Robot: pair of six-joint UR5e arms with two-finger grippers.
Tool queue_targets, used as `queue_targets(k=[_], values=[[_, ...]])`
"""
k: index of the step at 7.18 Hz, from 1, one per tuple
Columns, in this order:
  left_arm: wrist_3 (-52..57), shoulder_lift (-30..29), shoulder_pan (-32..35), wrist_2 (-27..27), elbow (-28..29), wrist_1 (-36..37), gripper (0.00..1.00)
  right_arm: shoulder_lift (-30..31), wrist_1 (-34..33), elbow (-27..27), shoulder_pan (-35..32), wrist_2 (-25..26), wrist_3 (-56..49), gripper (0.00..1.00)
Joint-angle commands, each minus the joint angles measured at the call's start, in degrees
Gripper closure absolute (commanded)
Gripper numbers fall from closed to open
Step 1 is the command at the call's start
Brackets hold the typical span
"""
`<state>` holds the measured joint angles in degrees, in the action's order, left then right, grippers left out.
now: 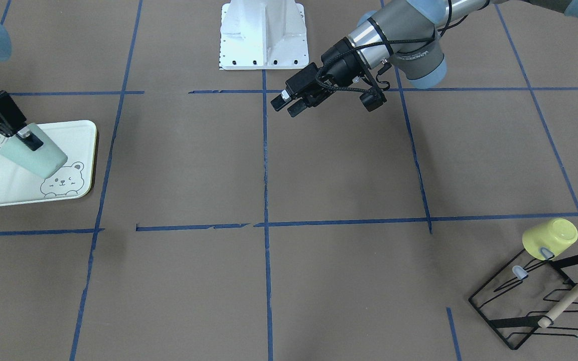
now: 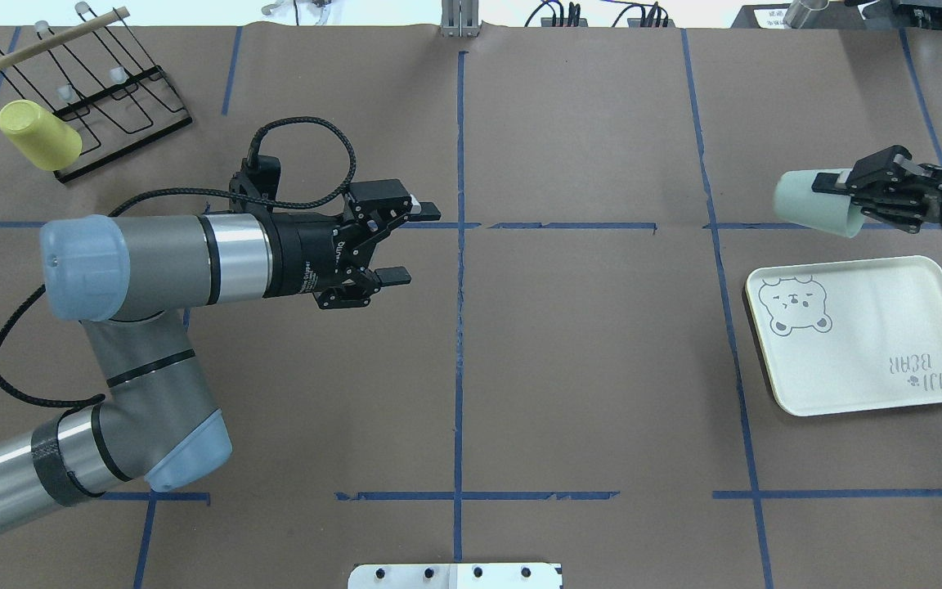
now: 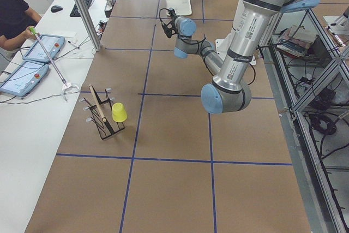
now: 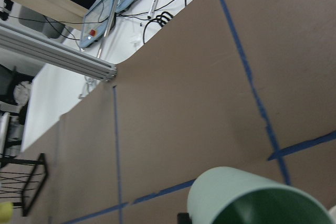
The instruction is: Left arm grabs green cup and hands to right arm on tray
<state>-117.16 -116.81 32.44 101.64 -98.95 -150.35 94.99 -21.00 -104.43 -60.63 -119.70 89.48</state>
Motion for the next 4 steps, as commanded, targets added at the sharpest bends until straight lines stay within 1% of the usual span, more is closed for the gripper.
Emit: queue_targets(k=[1, 2, 3, 4], values=[[15.8, 0.0, 1.6, 0.0, -2.3, 17.8, 0.00, 4.7, -14.2, -0.3, -2.0, -3.5, -20.5, 1.00], [20.8, 0.1, 3.4, 0.0, -4.4, 26.6, 0.00, 6.7, -18.6, -0.3, -0.2, -3.4, -26.6, 1.00], [27.2, 0.0, 4.0, 0.0, -7.0, 35.8, 0.00, 7.0, -23.6, -0.5, 1.7, -3.4, -30.4, 1.00], [31.2, 0.1, 4.6, 0.0, -11.0, 43.7, 0.00, 6.8, -28.1, -0.8, 5.0, -3.4, -32.3, 1.00]])
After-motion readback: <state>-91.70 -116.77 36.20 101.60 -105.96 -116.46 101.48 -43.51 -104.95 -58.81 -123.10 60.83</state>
